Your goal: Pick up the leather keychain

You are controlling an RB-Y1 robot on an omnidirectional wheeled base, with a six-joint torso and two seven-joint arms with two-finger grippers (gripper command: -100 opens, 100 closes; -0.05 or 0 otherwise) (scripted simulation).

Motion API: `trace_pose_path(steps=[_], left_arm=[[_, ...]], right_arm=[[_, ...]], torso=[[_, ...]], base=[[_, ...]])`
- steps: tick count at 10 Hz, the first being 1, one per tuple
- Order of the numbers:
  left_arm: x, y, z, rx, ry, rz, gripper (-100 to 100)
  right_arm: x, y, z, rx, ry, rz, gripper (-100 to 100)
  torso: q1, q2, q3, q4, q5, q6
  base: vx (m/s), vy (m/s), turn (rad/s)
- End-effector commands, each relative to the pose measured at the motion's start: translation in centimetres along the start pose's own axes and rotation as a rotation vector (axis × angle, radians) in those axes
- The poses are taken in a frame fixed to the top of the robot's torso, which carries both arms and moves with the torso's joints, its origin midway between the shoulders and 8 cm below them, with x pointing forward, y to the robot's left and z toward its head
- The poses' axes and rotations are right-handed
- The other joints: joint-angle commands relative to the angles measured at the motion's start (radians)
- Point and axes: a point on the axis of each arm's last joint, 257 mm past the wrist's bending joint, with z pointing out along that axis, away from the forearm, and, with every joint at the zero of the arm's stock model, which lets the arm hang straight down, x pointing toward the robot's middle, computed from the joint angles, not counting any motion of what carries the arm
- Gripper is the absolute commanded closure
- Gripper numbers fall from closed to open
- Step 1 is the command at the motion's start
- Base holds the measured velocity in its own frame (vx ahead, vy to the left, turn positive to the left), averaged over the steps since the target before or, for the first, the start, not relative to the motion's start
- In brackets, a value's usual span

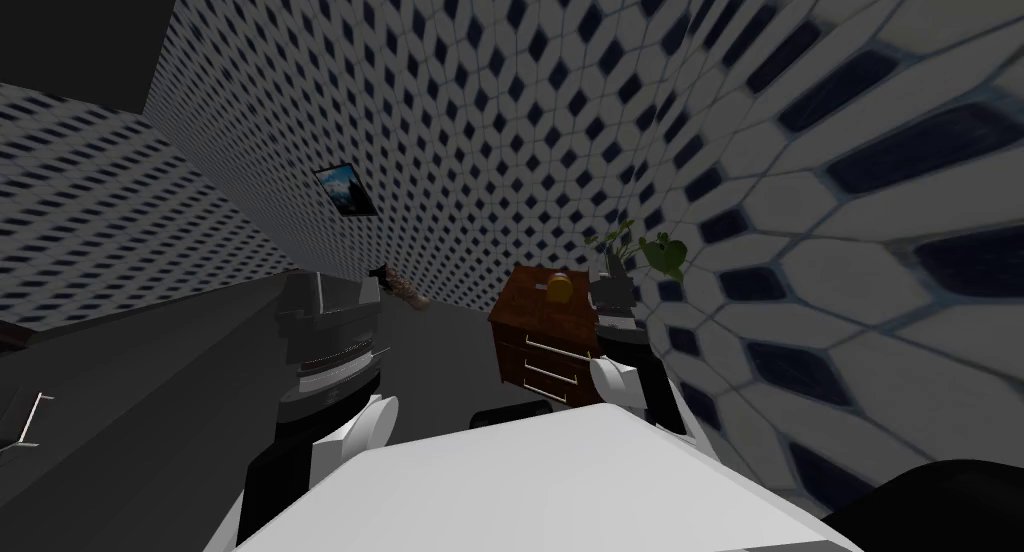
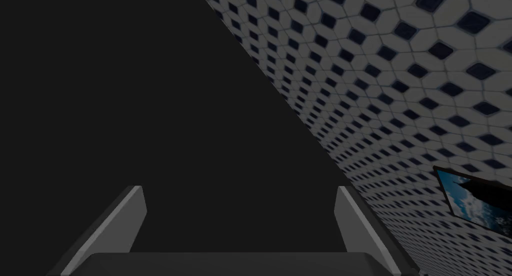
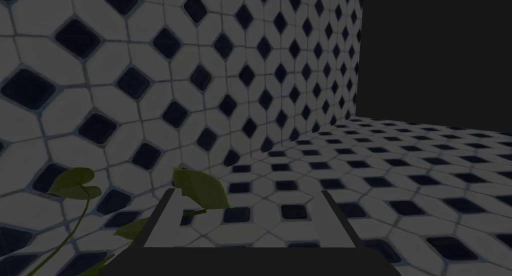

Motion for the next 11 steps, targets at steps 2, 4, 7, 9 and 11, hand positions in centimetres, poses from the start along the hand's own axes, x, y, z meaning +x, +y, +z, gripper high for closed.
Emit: trace_pose_path(steps=[2, 4, 7, 9, 11], left_arm=[[0.0, 0.0, 0.0, 0.0, 0.0, 0.0, 0], [0.0, 0.0, 0.0, 0.0, 0.0, 0.0, 0], [0.0, 0.0, 0.0, 0.0, 0.0, 0.0, 0], [0.0, 0.0, 0.0, 0.0, 0.0, 0.0, 0], [0.0, 0.0, 0.0, 0.0, 0.0, 0.0, 0]], right_arm=[[0.9, -0.8, 0.0, 0.017, 0.069, -0.057, -100], [1.4, -1.7, -0.1, 0.035, 0.115, -0.107, -100], [1.9, -3.7, -0.3, 0.074, 0.174, -0.198, -100], [1.8, -6.2, -0.6, 0.124, 0.222, -0.304, -100], [1.6, -8.2, -1.0, 0.163, 0.252, -0.383, -100]], torso=[[0.002, 0.0, 0.0, 0.0, 0.0, 0.0], [0.007, 0.001, 0.0, 0.0, 0.002, 0.0], [0.01, 0.0, 0.0, 0.0, 0.002, 0.0], [0.012, -0.001, -0.001, 0.0, 0.003, 0.0], [0.016, 0.001, 0.0, 0.0, 0.004, 0.0]], base=[[-0.006, 0.064, -0.013], [-0.015, 0.129, -0.015], [0.002, 0.143, -0.021], [0.007, 0.219, -0.037], [-0.012, 0.239, -0.03]])
